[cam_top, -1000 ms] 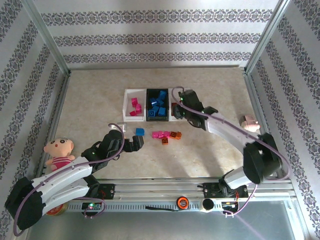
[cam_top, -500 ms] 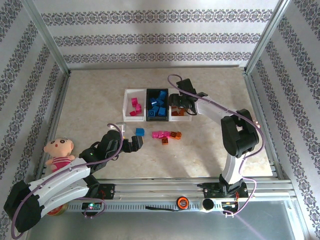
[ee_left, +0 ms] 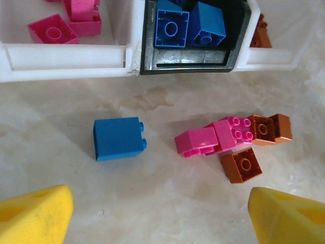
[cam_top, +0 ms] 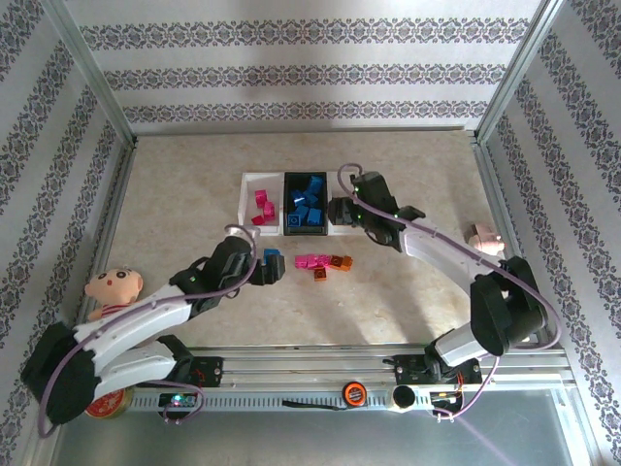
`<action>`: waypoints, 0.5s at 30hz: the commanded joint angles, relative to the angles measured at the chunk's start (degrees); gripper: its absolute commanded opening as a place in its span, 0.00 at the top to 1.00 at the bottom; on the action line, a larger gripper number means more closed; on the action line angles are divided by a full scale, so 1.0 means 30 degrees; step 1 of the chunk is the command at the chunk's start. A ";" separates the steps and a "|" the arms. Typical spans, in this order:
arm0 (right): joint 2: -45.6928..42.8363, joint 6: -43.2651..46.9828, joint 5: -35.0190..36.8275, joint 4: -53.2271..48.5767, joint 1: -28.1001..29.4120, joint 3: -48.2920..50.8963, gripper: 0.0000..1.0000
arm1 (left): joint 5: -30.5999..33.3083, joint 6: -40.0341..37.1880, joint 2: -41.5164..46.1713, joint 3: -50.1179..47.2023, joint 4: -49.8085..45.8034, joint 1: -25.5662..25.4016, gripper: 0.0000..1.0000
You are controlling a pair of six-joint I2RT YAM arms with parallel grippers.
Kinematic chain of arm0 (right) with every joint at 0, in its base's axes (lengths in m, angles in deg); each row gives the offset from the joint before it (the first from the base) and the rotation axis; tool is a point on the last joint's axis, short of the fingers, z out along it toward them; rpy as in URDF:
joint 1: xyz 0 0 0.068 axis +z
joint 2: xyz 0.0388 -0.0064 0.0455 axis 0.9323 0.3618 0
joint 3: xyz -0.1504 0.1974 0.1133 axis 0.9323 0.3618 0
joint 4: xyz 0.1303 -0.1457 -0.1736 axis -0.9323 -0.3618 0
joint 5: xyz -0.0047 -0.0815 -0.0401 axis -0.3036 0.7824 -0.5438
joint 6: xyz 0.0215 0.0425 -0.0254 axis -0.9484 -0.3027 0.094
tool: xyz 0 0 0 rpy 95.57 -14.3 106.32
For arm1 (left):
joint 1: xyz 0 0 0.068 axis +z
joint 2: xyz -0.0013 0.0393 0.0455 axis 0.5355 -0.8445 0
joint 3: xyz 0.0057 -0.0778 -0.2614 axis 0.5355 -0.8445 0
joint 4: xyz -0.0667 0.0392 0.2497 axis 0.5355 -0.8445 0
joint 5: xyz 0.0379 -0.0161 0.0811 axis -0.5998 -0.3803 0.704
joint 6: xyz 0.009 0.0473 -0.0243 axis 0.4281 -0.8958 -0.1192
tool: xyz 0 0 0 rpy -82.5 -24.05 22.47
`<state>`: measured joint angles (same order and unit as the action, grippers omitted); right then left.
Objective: Sort the legos into containers by color
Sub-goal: Pick up the lego from the center of the table.
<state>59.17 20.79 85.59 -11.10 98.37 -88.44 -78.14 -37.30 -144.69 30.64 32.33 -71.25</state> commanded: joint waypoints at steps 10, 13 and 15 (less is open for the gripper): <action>-0.2916 -0.0862 0.0014 0.0552 0.0247 0.3385 0.29 | 0.2326 -0.2359 -0.9056 0.4020 0.0438 0.1404 0.18; -0.3493 -0.0889 -0.0025 0.0516 0.0262 0.3686 0.29 | 0.1788 -0.2399 -1.0216 0.4154 0.1156 0.1750 0.23; -0.3810 -0.0862 -0.0022 0.0491 0.0248 0.3842 0.28 | 0.1540 -0.2495 -1.0617 0.4197 0.1595 0.1781 0.27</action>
<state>49.40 18.89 85.48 -10.47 98.94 -78.12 -72.77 -43.31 -175.66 41.75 34.03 -66.51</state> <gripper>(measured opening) 0.716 0.742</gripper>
